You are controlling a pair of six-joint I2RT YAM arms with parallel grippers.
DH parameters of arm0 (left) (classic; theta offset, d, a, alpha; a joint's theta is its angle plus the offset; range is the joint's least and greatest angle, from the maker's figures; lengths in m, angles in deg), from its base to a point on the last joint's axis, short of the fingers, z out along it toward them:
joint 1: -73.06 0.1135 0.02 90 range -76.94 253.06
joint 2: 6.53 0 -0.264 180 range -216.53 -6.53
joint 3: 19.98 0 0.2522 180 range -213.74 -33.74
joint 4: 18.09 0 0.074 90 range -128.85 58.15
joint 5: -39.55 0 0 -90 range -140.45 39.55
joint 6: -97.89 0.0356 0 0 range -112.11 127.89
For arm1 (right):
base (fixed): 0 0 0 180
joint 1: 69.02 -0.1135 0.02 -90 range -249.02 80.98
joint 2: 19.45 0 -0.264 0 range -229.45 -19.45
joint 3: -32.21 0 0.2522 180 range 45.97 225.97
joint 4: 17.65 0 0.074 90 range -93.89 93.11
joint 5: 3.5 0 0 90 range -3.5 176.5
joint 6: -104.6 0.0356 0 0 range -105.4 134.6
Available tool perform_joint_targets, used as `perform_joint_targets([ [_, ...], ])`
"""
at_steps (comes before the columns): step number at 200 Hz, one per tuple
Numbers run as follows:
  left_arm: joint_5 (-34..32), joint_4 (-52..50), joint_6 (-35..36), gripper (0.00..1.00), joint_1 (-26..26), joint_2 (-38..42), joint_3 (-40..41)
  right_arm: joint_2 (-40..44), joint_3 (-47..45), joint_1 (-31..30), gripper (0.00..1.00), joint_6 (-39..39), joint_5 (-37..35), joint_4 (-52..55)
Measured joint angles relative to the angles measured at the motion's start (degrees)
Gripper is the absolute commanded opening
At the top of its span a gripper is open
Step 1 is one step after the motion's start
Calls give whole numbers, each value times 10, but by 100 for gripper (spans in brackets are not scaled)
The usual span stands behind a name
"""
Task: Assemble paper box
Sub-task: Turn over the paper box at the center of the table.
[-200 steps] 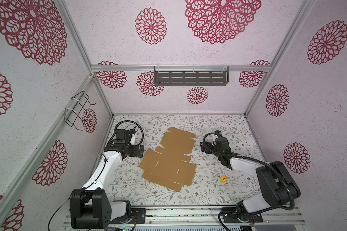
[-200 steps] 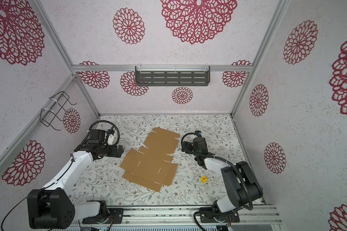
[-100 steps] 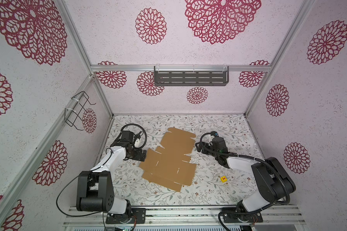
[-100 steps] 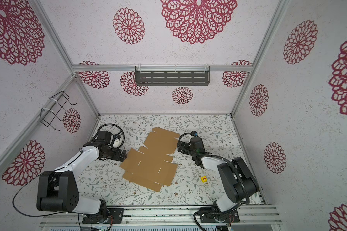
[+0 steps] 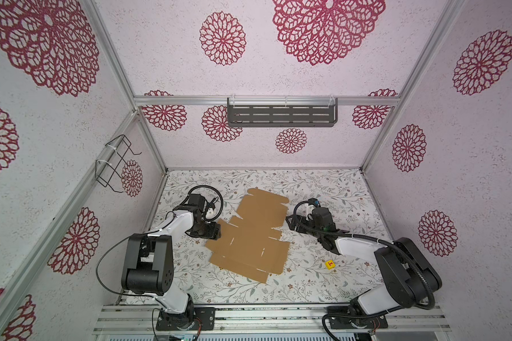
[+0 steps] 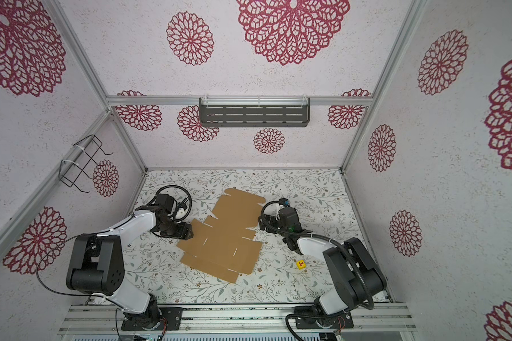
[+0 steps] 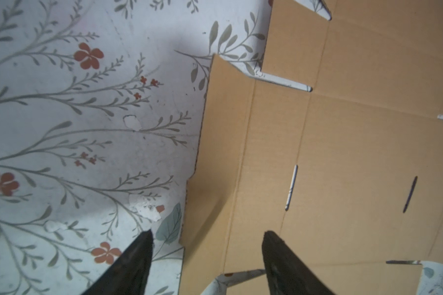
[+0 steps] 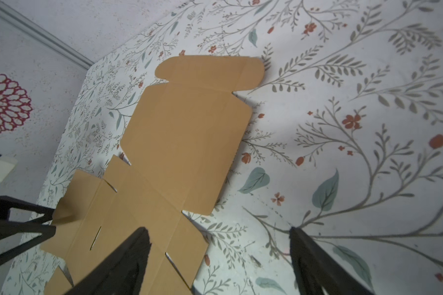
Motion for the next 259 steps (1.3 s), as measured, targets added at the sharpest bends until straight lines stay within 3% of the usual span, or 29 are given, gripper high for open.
perform_joint_targets([
  [77,67,-3,-36,54,12,-38,-10,108,-52,-171,89,-155,-60,-36],
  [102,82,-4,-46,41,15,-38,-15,94,-53,-248,89,-229,-84,-49],
  [150,105,-5,-63,0,18,-37,-16,-3,-19,-353,92,-344,-152,-67],
  [199,127,-12,-81,0,18,-12,-28,-125,85,-432,96,-429,-211,-25],
  [259,187,-35,-99,0,18,6,-62,-168,137,-467,95,-516,-277,28],
])
